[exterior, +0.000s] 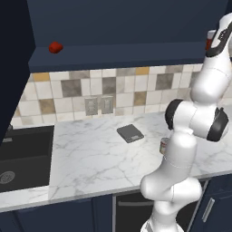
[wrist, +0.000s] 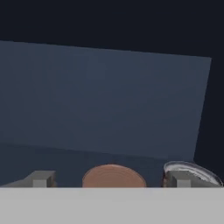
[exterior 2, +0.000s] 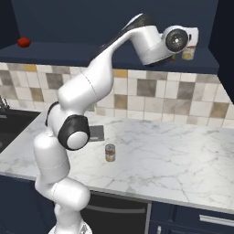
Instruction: Pick the cans from the counter and place them in their designated side in the cabinet.
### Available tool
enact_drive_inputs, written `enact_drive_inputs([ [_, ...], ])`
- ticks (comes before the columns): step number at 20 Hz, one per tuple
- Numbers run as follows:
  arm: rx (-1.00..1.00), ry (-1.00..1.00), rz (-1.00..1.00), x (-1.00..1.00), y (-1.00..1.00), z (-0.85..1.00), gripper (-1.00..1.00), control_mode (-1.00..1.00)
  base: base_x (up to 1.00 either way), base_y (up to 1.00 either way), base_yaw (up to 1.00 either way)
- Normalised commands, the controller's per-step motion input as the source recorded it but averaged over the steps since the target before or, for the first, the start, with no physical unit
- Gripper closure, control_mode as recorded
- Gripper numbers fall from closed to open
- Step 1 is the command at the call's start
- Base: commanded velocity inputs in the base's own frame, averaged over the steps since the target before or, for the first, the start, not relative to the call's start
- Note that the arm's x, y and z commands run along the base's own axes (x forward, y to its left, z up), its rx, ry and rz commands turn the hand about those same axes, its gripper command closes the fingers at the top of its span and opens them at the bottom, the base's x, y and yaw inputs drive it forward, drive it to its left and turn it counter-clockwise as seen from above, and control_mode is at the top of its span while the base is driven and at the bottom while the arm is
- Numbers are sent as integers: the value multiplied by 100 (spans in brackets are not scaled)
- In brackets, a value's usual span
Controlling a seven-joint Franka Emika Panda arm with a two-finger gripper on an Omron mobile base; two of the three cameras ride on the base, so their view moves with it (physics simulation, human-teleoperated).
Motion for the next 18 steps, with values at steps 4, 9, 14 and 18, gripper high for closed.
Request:
enact_drive_inputs([
  [4, -3, -3, 3, -50, 20, 0, -100, -100, 0, 0, 0],
  [9, -7, 1, 3, -61, 28, 0, -100, -100, 0, 0, 0],
  [14, -12, 0, 2, -71, 31, -3, -100, -100, 0, 0, 0],
  [18, -13, -2, 3, -83, 29, -13, -100, -100, 0, 0, 0],
])
